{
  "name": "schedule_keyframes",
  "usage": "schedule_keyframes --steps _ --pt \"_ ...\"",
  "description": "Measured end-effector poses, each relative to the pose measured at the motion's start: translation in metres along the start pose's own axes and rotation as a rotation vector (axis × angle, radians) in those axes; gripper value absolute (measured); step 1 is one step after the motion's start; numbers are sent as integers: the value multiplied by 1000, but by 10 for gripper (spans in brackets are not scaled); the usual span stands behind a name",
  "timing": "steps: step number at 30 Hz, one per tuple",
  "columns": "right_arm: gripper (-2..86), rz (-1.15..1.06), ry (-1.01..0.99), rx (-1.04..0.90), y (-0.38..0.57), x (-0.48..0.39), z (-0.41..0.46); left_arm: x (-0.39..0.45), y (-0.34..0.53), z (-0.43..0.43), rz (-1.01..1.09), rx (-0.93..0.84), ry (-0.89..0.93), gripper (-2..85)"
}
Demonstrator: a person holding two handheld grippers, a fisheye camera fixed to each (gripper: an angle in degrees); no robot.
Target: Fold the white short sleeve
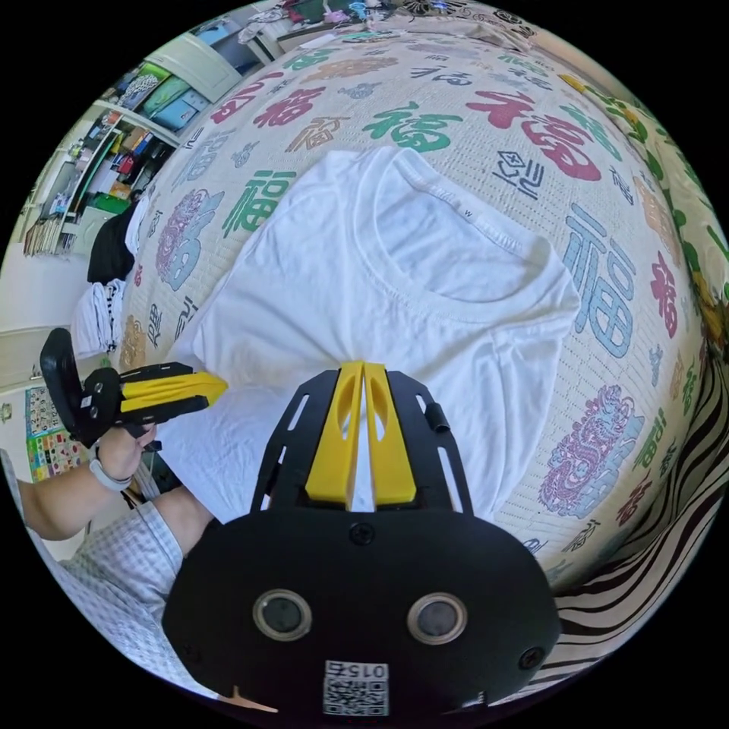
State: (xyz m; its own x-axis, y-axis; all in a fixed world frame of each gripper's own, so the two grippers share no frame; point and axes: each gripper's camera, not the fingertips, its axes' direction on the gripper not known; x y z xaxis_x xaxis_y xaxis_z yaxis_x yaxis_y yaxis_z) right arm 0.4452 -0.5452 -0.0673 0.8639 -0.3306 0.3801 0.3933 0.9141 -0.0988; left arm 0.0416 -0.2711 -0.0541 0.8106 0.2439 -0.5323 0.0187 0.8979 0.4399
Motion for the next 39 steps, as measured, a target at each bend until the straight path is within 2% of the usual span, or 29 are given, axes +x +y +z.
schedule_keyframes --steps 4,8,13,15,19,21,23,26,30,33,35,39 --pt "-6 -14 -41 39 11 15 -17 1 -17 9 -10 -58 36 -2" --pt "25 108 -67 202 26 64 -62 -6 -61 -29 30 111 34 49" --pt "79 227 9 210 18 123 -89 -31 -172 -40 91 226 32 89" --pt "85 233 -20 197 7 134 -92 -35 -216 -27 101 203 19 92" --pt "80 216 -75 65 -16 145 -85 -29 -293 21 128 13 35 91" --pt "68 189 -90 -8 -18 149 -80 -20 -308 42 172 -85 12 79" --pt "41 140 -137 -37 -15 158 -83 -8 -318 58 263 -166 -113 40" --pt "10 77 -141 -92 -9 170 -92 -2 -331 60 341 -228 -100 10" --pt "-4 30 -129 -87 -4 180 -111 -3 -352 48 348 -214 -101 -1" --pt "-7 5 -128 -79 -5 185 -128 0 -370 38 355 -221 -34 -4" --pt "-8 -48 -76 -124 -5 181 -133 9 -376 37 405 -232 -85 -4" --pt "-8 -28 -80 -121 -3 184 -142 11 -392 29 364 -188 -75 -5"
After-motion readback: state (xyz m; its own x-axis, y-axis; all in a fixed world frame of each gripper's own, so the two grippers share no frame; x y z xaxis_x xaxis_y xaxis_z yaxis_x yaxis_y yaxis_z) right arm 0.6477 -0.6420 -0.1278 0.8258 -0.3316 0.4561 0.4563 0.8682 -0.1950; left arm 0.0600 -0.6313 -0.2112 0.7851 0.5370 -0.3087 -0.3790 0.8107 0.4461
